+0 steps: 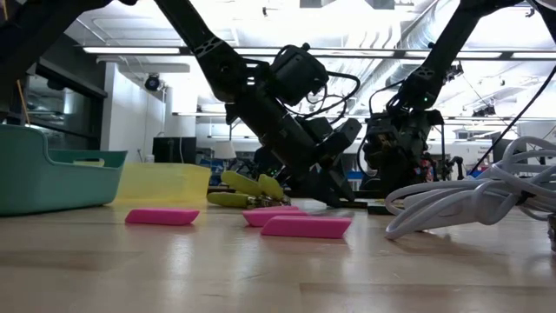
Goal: Pick & Place School Supplies
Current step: Put the top yellow crayon box into the yellow bin
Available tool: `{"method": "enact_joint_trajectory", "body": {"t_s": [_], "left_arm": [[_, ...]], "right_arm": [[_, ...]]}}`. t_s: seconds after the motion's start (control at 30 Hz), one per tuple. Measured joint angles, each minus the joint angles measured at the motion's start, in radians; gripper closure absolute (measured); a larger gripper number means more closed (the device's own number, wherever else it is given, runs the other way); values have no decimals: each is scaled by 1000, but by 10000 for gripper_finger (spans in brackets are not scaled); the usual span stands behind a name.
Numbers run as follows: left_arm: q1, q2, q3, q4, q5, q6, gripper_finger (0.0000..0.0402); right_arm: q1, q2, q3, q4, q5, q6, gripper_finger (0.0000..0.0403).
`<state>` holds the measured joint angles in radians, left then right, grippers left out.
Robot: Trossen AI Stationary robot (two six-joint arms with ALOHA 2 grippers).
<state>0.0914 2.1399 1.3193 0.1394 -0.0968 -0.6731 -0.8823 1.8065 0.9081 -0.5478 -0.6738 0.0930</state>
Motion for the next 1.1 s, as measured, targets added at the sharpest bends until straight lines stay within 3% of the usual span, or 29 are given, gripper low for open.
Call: {"method": "enact_joint_trajectory", "body": {"t_s": [0.33, 1.1], "left_arm": [[0, 0, 0, 0, 0, 0, 280], [0, 0, 0, 2, 0, 0, 280]], "right_arm": [[43, 0, 2, 8, 47, 25, 300], [79, 0, 2, 15, 37, 58, 300]]}}
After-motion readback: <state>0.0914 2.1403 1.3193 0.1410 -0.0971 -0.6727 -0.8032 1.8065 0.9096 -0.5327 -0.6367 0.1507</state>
